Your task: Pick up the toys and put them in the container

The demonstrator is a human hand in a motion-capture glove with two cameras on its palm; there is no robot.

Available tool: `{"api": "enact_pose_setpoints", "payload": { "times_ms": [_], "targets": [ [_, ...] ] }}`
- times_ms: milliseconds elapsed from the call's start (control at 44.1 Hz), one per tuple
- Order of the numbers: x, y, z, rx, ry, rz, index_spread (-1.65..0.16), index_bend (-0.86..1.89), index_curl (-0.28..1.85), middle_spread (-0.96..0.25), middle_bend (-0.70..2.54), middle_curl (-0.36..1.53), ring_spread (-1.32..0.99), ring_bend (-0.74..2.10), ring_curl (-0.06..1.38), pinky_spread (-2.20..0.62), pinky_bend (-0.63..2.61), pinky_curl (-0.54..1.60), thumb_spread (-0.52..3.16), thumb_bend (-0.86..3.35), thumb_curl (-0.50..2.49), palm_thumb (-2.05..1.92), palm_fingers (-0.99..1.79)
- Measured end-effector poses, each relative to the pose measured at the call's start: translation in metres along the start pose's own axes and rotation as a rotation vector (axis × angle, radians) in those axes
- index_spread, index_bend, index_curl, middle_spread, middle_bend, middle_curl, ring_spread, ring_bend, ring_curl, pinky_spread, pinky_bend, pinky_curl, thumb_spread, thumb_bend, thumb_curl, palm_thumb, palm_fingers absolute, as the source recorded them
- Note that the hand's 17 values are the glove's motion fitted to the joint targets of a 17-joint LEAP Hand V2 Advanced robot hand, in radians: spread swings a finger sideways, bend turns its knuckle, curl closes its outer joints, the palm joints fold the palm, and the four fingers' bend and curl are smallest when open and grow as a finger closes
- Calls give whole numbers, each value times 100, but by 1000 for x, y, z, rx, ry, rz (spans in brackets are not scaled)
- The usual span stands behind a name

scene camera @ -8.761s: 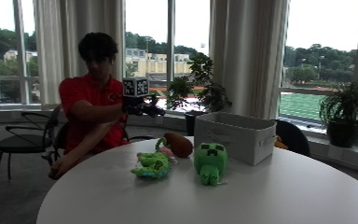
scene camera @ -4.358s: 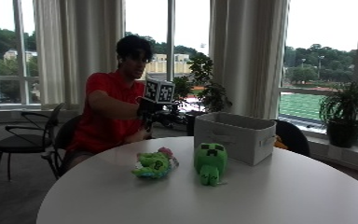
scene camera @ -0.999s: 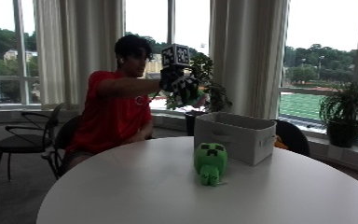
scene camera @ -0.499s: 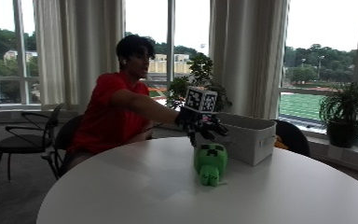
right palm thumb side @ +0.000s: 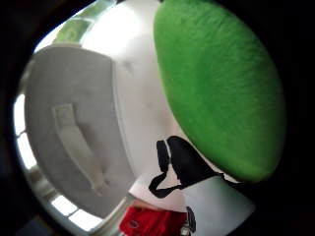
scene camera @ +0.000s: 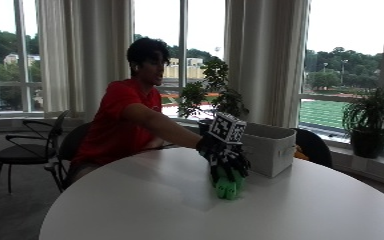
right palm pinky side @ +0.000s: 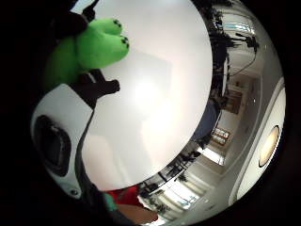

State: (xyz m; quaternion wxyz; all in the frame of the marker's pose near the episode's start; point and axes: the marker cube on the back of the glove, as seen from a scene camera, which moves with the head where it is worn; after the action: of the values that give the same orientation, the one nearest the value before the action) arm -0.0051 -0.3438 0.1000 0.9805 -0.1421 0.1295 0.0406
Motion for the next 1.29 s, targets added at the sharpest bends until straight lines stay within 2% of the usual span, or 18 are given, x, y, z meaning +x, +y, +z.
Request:
{"api": "enact_pose_setpoints", "payload": {
  "times_ms": [113,386,522,567,794,953,1112,1294],
  "targets": [
    [-3,-6,2,-14,38,-14,-40,13,14,-11,20,24,-13,82,38,-12,151,37,113,0,39,14,8],
    [-17,-4,12,28,-13,17,-41,13,16,-14,19,27,-20,85,38,-17,152,37,113,-1,39,19,4],
    [-4,-4,12,103,-101,51,-42,23,21,-23,32,32,-24,82,35,-19,140,32,117,3,42,32,25],
    [2,-1,12,126,-150,59,-42,31,24,-27,40,35,-27,83,35,-21,133,30,119,7,44,38,44],
    [17,28,-3,187,-205,93,-42,34,30,-37,49,41,-33,90,36,-27,120,28,113,15,54,60,67],
    [27,50,-41,247,-190,86,-43,36,35,-41,50,43,-36,90,36,-30,113,28,102,15,61,67,74],
    [34,74,-103,329,-136,72,-45,36,39,-44,49,46,-39,88,35,-31,111,29,91,12,66,70,76],
    [-4,113,-182,420,-143,37,-46,35,44,-46,49,48,-41,87,33,-32,107,29,82,9,71,71,80]
  ]
}}
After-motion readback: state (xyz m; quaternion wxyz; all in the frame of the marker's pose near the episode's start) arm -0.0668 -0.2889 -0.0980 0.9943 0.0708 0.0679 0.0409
